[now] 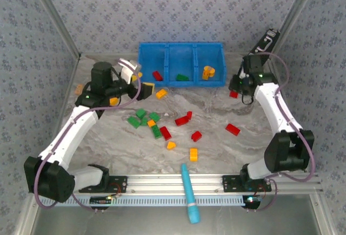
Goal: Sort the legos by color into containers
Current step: Pick up the lego from the bottom-right of the table, then place the lego in the container.
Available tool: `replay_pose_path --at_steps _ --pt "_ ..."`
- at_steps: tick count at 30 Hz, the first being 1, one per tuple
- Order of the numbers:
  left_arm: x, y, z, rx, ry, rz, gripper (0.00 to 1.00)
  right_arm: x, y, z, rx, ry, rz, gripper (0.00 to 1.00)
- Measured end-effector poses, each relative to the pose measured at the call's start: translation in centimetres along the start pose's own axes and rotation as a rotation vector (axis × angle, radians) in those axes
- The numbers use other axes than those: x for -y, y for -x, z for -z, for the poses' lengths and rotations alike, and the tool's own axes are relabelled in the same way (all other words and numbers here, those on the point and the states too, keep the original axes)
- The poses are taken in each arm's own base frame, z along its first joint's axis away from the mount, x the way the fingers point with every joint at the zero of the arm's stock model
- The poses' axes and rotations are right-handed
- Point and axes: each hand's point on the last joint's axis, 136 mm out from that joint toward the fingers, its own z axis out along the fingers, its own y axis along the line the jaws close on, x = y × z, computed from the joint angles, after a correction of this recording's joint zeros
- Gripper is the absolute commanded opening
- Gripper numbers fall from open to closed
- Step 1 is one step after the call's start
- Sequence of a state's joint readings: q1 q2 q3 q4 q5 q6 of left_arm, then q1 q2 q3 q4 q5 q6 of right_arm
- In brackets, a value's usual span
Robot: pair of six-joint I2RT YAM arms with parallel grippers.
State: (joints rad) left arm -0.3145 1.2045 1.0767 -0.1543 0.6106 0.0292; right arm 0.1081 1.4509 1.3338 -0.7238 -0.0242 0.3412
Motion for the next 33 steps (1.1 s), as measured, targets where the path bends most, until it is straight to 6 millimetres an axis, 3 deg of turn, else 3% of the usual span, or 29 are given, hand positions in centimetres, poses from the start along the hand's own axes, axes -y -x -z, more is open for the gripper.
replay_pose_path --at_steps 6,13,20,27,33 --pt "2.7 1.9 -3.0 0.115 -0.108 0.001 0.88 -10.3 2.4 4.9 0.186 0.241 0.123 0.26" --pt "7.5 2.4 -6.5 0.168 -0.164 -0.099 0.87 -17.4 4.2 9.0 0.323 0.421 0.186 0.25" --pt "9.6 2.8 -7.6 0.257 -0.081 -0.232 0.87 -21.3 3.6 11.0 0.344 0.531 0.195 0.24" --pt "8.7 3.5 -8.0 0.306 0.005 -0.267 0.86 -23.7 1.2 11.4 0.306 0.597 0.219 0.24" --pt "7.7 2.9 -8.7 0.286 0.047 -0.263 0.85 -24.3 -1.3 10.6 0.258 0.619 0.23 0.24"
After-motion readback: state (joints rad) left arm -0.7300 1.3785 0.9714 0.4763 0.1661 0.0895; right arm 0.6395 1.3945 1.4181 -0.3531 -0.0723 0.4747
